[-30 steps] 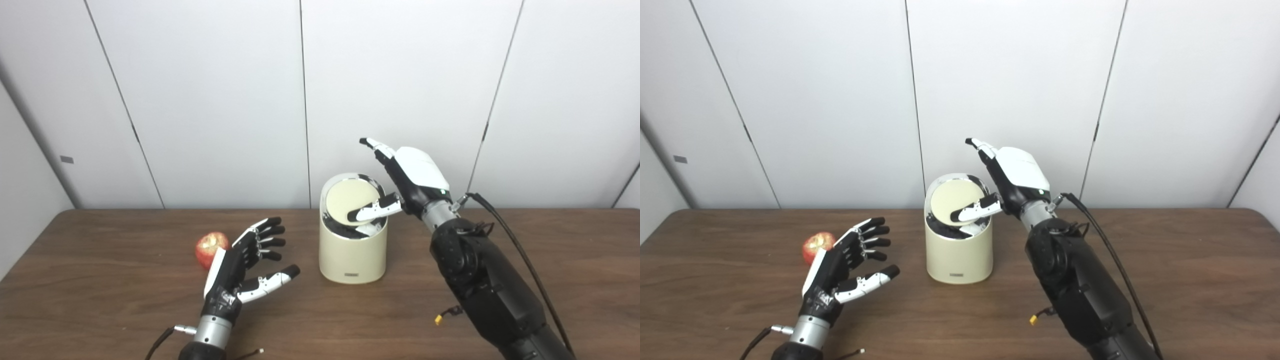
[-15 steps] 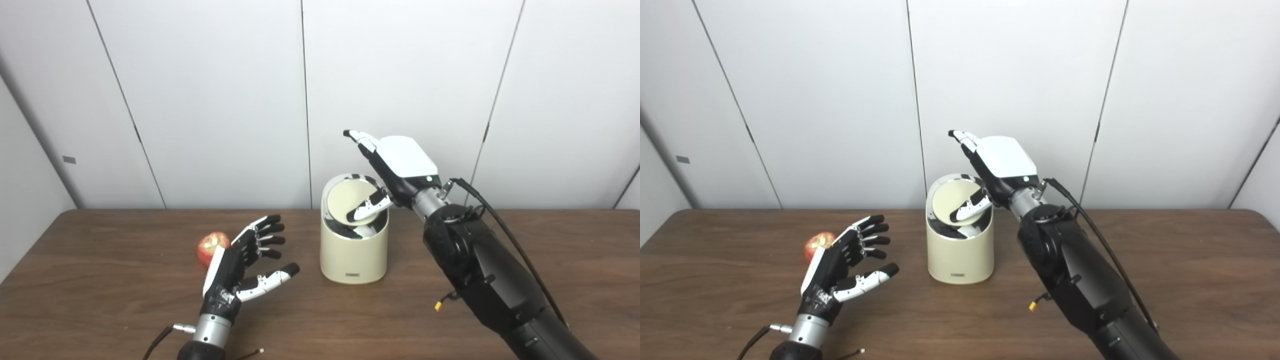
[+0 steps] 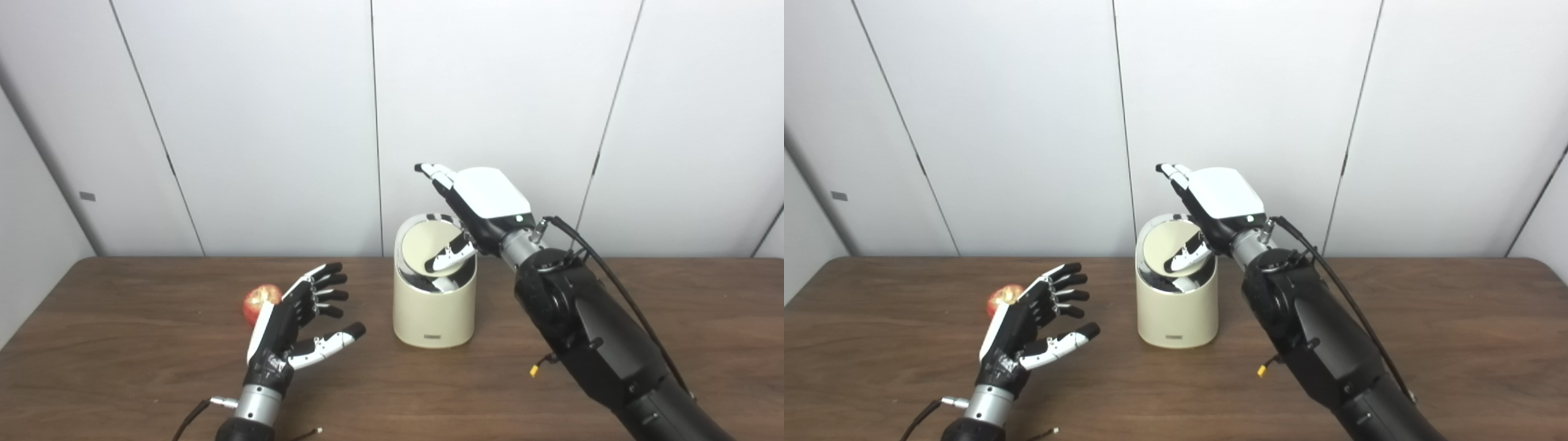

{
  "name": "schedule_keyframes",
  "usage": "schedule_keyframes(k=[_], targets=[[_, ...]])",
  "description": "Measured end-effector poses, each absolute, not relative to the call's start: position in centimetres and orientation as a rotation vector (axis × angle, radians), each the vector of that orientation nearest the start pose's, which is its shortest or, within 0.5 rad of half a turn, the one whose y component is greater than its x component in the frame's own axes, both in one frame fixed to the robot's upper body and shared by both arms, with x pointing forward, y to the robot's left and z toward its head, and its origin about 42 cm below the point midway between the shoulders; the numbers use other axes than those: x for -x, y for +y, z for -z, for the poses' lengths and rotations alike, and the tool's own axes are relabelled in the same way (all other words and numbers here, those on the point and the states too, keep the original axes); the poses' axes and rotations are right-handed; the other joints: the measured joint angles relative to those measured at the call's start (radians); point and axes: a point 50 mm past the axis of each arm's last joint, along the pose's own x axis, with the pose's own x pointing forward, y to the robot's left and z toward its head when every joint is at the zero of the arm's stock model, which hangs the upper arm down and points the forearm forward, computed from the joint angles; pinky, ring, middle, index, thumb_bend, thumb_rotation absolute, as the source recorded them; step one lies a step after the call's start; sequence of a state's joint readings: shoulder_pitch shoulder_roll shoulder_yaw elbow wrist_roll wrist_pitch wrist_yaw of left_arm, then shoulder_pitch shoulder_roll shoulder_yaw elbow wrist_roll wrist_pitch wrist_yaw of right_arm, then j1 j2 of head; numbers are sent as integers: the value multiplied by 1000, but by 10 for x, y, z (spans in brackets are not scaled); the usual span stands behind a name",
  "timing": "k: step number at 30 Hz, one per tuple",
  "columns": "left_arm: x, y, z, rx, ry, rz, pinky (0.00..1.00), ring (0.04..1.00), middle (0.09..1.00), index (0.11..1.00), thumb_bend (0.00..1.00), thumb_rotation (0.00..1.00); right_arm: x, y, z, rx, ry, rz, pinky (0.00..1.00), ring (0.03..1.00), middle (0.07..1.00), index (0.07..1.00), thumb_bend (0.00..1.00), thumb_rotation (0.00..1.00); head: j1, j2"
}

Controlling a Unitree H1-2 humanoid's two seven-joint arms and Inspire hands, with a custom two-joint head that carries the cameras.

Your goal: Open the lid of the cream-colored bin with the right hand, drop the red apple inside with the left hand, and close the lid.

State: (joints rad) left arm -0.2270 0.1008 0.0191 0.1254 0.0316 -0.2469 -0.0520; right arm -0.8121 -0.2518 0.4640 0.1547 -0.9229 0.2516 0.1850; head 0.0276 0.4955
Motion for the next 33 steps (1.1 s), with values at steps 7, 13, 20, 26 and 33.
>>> schedule_keyframes(k=[7,13,20,26,33], targets=[[-354,230,-149,-141,-341,87,611,714,789,826,740,154,-461,-133,-307,1285,-450,-182,649,798,885,933,880,229,-5,-8],[-354,231,-149,-142,-340,88,613,718,790,825,734,139,-452,-143,-304,1168,-446,-168,625,795,882,923,834,246,-8,-11],[-354,231,-149,-142,-339,90,618,722,793,826,725,121,-447,-152,-305,1136,-454,-136,661,800,879,912,823,220,-9,-14],[-354,230,-149,-142,-338,92,622,725,794,829,719,129,-443,-157,-302,1119,-452,-119,658,818,887,913,808,194,-9,-14],[-354,230,-149,-142,-338,94,627,724,790,826,719,123,-439,-175,-305,1068,-450,-56,610,776,859,888,772,206,-8,-9]])
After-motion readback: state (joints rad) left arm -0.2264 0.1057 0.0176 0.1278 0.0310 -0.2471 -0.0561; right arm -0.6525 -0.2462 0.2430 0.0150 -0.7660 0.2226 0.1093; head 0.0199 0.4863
